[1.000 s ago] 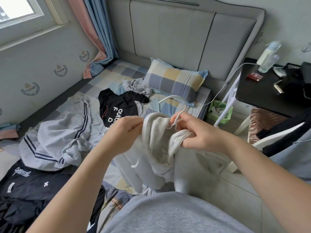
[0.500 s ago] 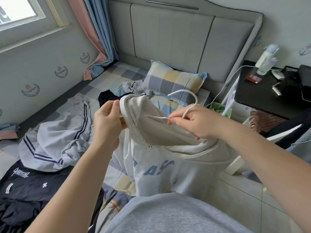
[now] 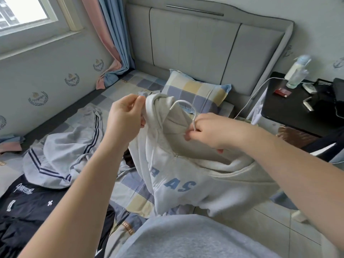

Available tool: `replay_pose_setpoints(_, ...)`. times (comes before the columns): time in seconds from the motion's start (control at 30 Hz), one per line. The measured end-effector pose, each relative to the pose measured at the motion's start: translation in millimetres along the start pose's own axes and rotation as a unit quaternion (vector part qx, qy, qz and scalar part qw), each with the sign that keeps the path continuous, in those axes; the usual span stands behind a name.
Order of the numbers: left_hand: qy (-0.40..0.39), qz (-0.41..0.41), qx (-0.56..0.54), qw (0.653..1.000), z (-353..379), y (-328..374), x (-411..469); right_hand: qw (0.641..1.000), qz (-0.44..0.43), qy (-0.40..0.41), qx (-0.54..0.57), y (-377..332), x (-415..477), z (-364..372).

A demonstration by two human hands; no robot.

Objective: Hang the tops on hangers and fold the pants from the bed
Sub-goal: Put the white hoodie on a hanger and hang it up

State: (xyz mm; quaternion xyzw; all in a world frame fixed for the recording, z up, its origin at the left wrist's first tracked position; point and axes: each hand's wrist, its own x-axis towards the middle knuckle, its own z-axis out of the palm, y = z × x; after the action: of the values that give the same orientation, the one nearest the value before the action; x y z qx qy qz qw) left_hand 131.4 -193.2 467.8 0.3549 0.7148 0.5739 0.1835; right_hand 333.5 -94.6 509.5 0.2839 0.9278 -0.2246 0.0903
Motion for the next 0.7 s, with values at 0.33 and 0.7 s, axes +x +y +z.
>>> replay_pose_setpoints(0.33,-0.104,0.175,0.258,0.944,4,-15,-16,0.963,-0.035,0.147,0.224,12,0,5)
replay_pose_setpoints(0.7,-0.116,0.122,0.108,0.98,22,-32,-18,0.936,-0.055,0.191,0.291,37,9,13)
